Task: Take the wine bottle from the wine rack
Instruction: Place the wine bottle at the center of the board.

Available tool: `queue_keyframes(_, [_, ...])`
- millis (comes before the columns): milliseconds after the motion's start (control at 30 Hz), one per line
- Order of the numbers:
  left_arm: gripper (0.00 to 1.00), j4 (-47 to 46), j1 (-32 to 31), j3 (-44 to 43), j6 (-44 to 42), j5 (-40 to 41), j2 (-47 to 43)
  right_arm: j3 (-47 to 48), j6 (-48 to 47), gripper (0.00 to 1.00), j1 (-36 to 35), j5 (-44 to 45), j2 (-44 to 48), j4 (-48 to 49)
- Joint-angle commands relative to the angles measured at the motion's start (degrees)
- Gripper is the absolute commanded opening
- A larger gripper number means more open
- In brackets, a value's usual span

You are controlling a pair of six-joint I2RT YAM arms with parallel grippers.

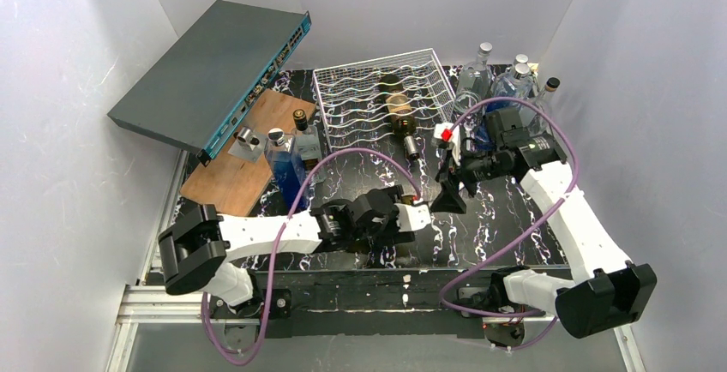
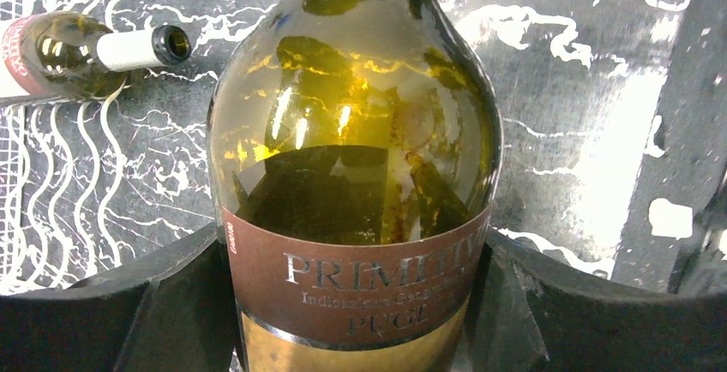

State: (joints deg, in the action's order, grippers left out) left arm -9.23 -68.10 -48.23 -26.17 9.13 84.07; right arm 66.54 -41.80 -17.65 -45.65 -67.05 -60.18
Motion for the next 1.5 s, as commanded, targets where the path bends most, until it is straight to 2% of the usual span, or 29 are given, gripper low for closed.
queue_keyframes(0, [0.00,-6.79,0.31,0.50,7.09,2.29,-6.76,7.02,3.76,0.98,0.68,-6.59,1.84,0.11])
queue_keyframes(233, [0.00,-10.66,0.51,3.43,15.80,3.96,-12.23,15.74,2.46,0.99,3.15,-11.90,-0.61,-4.04])
queue_keyframes(433, [0.00,-14.14,0.50,6.09,22.83,2.91,-16.66,17.39,-1.96,0.98,3.17,-16.51,-0.17,-4.40])
queue_keyframes(700, [0.00,-17.97,0.51,7.80,27.87,1.60,-20.12,13.44,10.01,0.98,3.06,-24.03,0.59,7.19])
queue_keyframes(867, [0.00,-19.84,0.46,7.22,29.83,-0.07,-19.41,11.64,12.81,0.98,2.43,-25.36,-0.12,9.91])
queue_keyframes(1000, [0.00,-21.11,0.51,6.60,30.87,-0.76,-18.17,11.03,15.01,0.93,1.95,-28.40,-0.53,11.33])
queue_keyframes(1233, [0.00,-22.92,0.51,5.88,32.52,-1.34,-17.02,9.13,20.69,0.74,1.31,-28.56,-0.37,16.25])
queue_keyframes(1333, [0.00,-23.23,0.51,5.87,32.77,-1.37,-16.84,8.47,23.41,0.59,1.07,-29.09,-0.27,18.40])
queue_keyframes(1467, [0.00,-23.53,0.51,5.99,32.97,-1.16,-16.79,8.35,24.41,0.31,0.87,-28.64,-0.30,19.55])
